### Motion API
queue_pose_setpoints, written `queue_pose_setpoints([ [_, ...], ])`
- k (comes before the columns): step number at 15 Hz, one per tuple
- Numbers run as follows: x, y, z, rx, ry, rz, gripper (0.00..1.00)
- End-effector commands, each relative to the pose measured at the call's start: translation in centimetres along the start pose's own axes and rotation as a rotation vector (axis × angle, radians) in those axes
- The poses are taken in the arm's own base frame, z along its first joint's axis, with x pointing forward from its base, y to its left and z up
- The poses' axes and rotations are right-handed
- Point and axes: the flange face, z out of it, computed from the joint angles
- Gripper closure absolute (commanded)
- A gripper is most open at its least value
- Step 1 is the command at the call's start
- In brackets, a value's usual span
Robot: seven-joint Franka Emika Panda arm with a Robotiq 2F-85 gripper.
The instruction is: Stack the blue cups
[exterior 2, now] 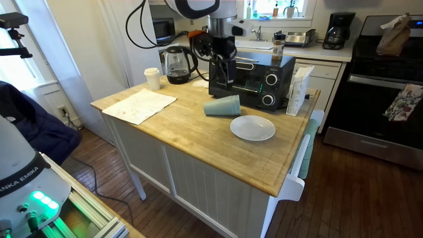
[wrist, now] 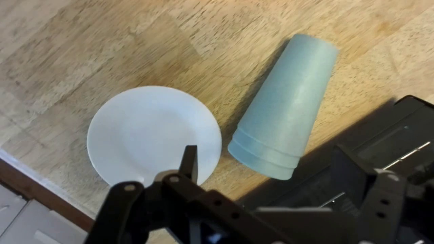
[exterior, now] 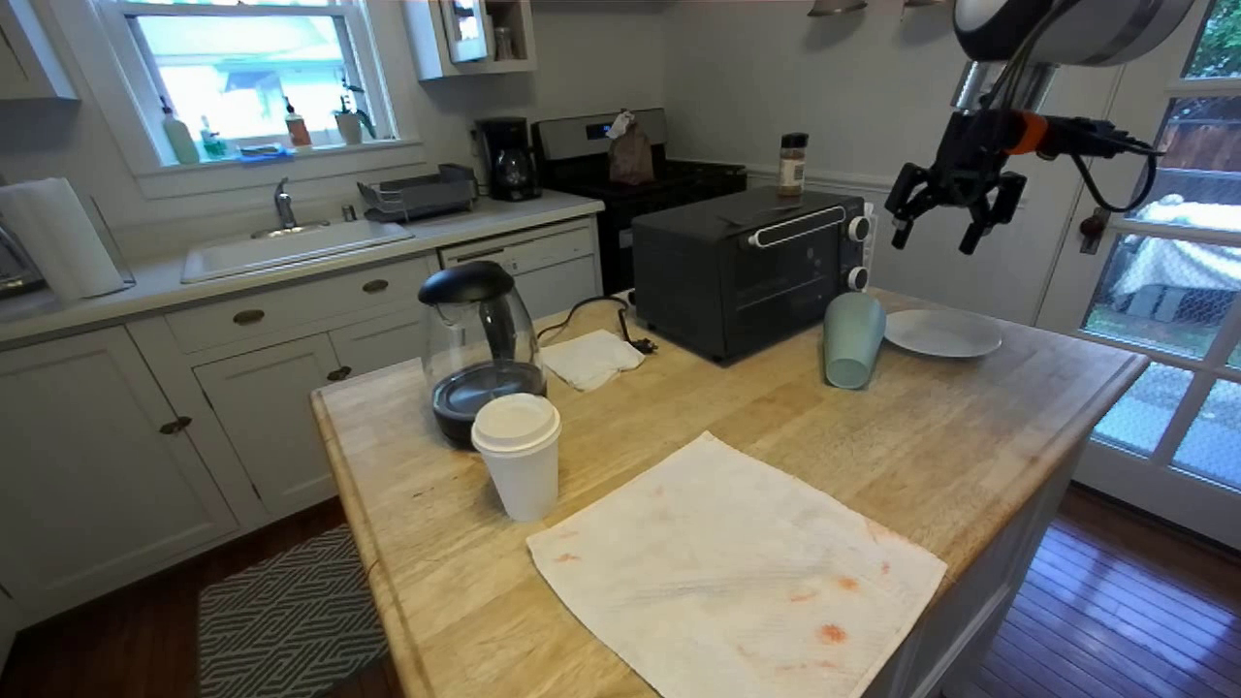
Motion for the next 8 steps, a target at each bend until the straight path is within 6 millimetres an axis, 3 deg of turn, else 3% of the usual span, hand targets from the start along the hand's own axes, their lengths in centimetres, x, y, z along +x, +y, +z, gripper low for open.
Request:
queue_pose_setpoints([
  [1,3.8,0.7,2.2,-0.027,0.004,-0.156,0.00],
  [8,7.0,-0.3,6.2,0.001,-0.015,-0.422,0.01],
])
